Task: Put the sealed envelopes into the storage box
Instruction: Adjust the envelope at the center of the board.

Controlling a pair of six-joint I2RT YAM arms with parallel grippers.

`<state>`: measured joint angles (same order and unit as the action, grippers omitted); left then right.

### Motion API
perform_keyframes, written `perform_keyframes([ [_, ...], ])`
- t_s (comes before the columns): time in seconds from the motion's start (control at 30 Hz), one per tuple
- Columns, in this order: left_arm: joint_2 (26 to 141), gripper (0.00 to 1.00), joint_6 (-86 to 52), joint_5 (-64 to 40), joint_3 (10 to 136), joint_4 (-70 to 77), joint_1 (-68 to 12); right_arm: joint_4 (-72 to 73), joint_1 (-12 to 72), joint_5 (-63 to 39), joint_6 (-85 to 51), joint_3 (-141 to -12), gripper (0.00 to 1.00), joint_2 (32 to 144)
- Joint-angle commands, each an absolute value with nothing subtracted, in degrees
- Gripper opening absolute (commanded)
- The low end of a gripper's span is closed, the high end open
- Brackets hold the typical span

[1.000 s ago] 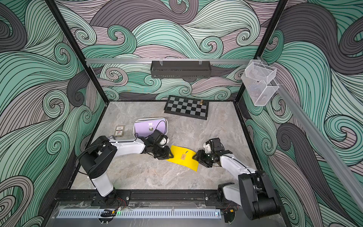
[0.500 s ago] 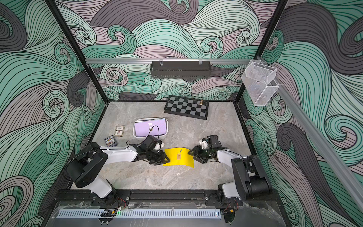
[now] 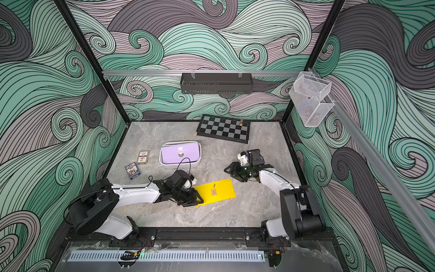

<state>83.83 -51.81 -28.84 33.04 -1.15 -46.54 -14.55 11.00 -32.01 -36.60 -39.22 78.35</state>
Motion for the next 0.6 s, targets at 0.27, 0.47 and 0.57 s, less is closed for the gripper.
perform_keyframes([
  [0.27,88.41,0.44,-38.49,-23.73,50.85,-18.25,-41.97,-25.06,22.04,-24.59,-42.67,-24.86,0.58,62.62],
  [0.47,99.03,0.47,-35.22,-23.25,57.26,-19.23,-38.11,-21.06,27.17,-24.20,-49.02,-20.98,0.59,61.44],
  [0.57,101.88,0.47,-34.89,-23.17,57.52,-18.29,-36.87,-18.81,27.77,-24.21,-50.14,-20.64,0.59,63.66],
])
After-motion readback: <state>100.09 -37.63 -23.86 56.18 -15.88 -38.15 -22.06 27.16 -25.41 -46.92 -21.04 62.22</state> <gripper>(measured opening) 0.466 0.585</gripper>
